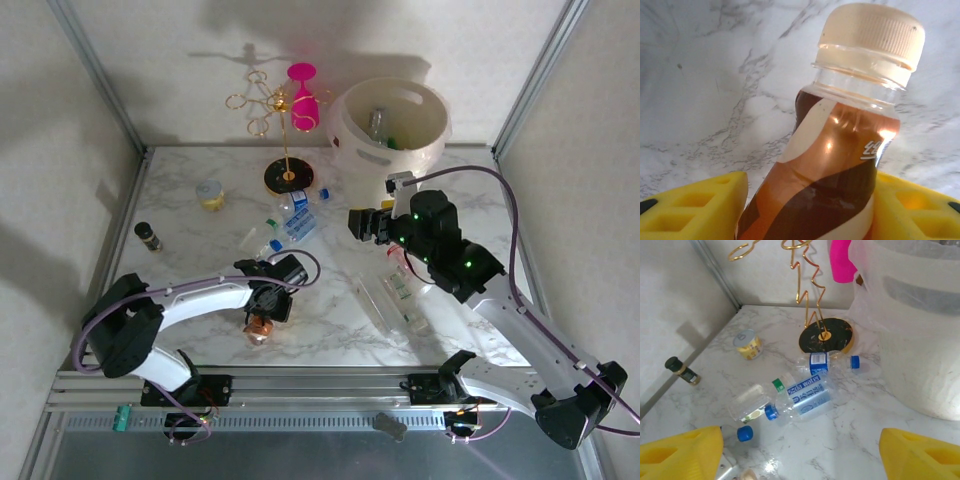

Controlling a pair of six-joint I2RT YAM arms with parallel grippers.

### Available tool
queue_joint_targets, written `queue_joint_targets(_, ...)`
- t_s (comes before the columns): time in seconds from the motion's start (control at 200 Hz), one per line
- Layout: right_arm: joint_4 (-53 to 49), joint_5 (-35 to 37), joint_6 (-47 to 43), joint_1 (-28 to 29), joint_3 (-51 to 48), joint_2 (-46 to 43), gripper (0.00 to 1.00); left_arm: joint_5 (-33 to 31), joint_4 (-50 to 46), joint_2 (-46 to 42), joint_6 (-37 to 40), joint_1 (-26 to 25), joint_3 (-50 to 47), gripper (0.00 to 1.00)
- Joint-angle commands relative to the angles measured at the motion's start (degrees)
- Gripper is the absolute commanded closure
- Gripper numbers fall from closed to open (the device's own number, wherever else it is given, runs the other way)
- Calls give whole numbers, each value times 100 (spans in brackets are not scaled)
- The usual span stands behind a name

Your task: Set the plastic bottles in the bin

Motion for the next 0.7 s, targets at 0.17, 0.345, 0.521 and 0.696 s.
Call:
queue_joint_targets(0.17,247,440,402,89,-125,-295,14,472,508,-1061,671,-35,644,58)
queue_joint_targets(0.345,227,-472,425,89,-78,-387,18,935,1236,-1994,898,-36,968,59)
queue_joint_targets(0.521,759,-1661,981,89,-96,-421,19,1200,2111,-2778,1204,-37,962,57)
queue_joint_targets(0.696,1484,-2880,1396,89,-35,-342,17,1385,2338,-2929,1483,-37,1109,57)
